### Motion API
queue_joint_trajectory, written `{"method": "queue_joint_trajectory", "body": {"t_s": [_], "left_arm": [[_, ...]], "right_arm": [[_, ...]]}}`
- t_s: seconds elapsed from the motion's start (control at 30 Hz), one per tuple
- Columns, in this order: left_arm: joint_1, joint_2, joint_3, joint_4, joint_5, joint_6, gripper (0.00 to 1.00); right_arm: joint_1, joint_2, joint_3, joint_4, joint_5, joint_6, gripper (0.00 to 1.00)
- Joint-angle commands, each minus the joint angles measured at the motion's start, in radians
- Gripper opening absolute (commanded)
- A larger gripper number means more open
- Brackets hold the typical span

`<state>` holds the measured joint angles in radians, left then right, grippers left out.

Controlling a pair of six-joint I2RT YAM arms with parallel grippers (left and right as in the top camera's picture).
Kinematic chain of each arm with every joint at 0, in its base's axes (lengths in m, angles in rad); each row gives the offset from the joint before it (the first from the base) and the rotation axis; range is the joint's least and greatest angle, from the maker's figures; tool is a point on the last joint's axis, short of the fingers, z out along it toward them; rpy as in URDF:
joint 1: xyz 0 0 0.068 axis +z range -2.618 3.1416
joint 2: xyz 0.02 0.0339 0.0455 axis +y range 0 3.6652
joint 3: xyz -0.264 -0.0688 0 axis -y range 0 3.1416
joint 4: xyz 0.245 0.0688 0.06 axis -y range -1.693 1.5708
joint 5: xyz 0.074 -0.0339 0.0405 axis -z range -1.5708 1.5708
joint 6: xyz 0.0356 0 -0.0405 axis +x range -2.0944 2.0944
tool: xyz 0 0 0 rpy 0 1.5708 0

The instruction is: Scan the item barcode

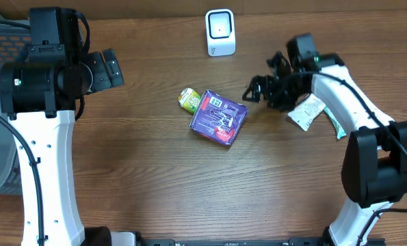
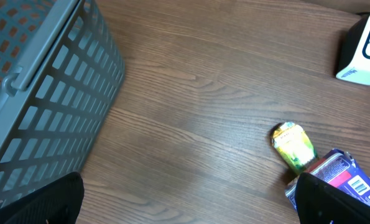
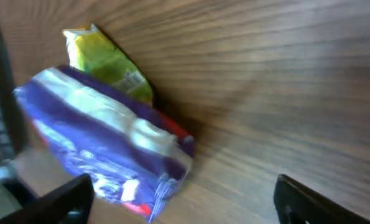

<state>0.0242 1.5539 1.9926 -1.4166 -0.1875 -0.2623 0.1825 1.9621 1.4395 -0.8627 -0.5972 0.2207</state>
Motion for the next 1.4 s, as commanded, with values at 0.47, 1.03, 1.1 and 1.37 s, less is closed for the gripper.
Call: {"method": "queue_joint_trajectory", "body": {"t_s": [0.47, 1.03, 1.1, 1.37], "left_arm": [[0.002, -0.017, 0.020, 0.003, 0.005, -0.015, 0.99], [0.002, -0.017, 0.020, 0.003, 0.005, -0.015, 1.00], [0.002, -0.017, 0.020, 0.002, 0.005, -0.015, 0.99], [0.002, -0.017, 0.020, 0.003, 0.005, -0.015, 1.00]], "right_arm": [[0.082, -0.015, -0.406, 0.642, -0.209, 0.349, 0.72], [0.094, -0.084, -0.403, 0.602, -0.200, 0.374, 0.34], [0.089, -0.109, -0.400, 0.599, -0.214, 0.374, 0.48], [0.094, -0.136, -0.393, 0.499, -0.194, 0.450, 0.56]]}}
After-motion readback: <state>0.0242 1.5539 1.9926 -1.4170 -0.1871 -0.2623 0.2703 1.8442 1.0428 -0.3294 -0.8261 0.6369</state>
